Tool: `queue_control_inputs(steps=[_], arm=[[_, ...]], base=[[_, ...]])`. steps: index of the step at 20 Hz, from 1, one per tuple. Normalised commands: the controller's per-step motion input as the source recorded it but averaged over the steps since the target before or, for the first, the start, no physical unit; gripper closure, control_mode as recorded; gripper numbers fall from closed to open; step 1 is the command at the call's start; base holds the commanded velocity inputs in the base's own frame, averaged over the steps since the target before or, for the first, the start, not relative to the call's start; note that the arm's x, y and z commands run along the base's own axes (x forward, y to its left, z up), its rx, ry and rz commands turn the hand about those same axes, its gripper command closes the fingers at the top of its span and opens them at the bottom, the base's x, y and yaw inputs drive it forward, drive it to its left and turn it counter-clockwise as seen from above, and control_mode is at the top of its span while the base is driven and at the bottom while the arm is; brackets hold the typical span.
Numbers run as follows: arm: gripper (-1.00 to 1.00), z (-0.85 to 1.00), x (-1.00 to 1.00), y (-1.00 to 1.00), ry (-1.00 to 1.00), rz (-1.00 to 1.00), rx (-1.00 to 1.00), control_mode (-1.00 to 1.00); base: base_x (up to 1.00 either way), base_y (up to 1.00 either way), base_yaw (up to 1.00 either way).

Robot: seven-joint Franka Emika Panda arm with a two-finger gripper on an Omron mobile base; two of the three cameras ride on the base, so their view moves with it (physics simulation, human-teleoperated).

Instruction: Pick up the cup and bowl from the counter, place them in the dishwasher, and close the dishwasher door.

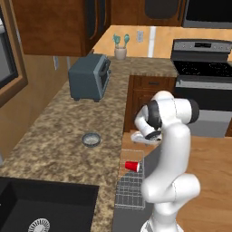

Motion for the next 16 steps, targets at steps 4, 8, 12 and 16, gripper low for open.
queue_control_inputs(steps=[4, 8, 12, 16], arm=[[-1.00, 0.75, -0.78, 0.38, 0.17, -0.16, 0.00, -1.00], [-1.00, 0.71, -0.80, 0.46, 0.06, -0.14, -0.04, -1.00], [-1.00, 0.82, 0.00, 0.26, 0.00, 0.00, -0.03, -1.00], [-1.00, 0.24, 0.00, 0.82, 0.01, 0.00, 0.00, -1.00]], base=[[0.00, 0.00, 0.00], [0.00, 0.00, 0.00], [0.00, 0.00, 0.00], [0.00, 0.00, 0.00]])
